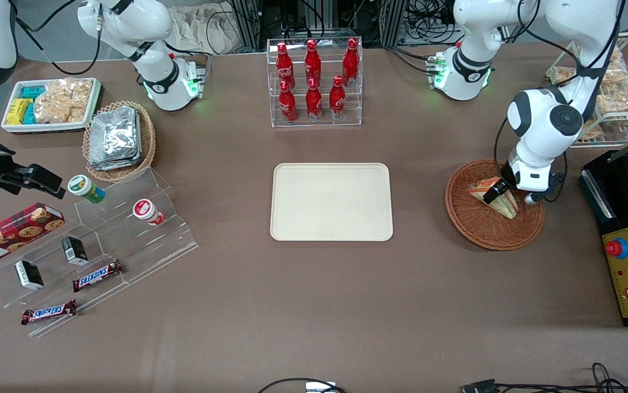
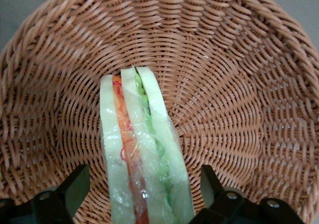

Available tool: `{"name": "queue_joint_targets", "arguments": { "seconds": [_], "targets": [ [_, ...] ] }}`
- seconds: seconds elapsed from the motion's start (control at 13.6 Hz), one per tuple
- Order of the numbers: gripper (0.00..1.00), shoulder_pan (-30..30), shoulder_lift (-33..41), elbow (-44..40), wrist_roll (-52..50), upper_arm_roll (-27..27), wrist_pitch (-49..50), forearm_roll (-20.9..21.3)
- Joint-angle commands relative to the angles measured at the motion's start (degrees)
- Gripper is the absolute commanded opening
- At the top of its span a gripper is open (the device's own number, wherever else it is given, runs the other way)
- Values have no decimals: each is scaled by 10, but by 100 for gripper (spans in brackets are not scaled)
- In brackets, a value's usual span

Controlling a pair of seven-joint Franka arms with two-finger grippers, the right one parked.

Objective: Place sandwich from basket to tray
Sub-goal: 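Lower the left gripper and close it on the sandwich, then lift the sandwich out of the basket with the left gripper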

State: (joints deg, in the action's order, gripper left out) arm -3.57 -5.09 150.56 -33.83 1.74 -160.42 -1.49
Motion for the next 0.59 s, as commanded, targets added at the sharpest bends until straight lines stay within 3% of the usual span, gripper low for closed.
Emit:
{"name": "queue_joint_targets", "arguments": {
  "seconds": [0.0, 0.22, 0.51],
  "targets": [
    [20, 2, 3, 6, -10, 3, -16, -5],
    [11, 5, 9, 3, -3, 4, -11, -4],
    [10, 5, 68, -4, 66, 5, 55, 3]
  ]
}}
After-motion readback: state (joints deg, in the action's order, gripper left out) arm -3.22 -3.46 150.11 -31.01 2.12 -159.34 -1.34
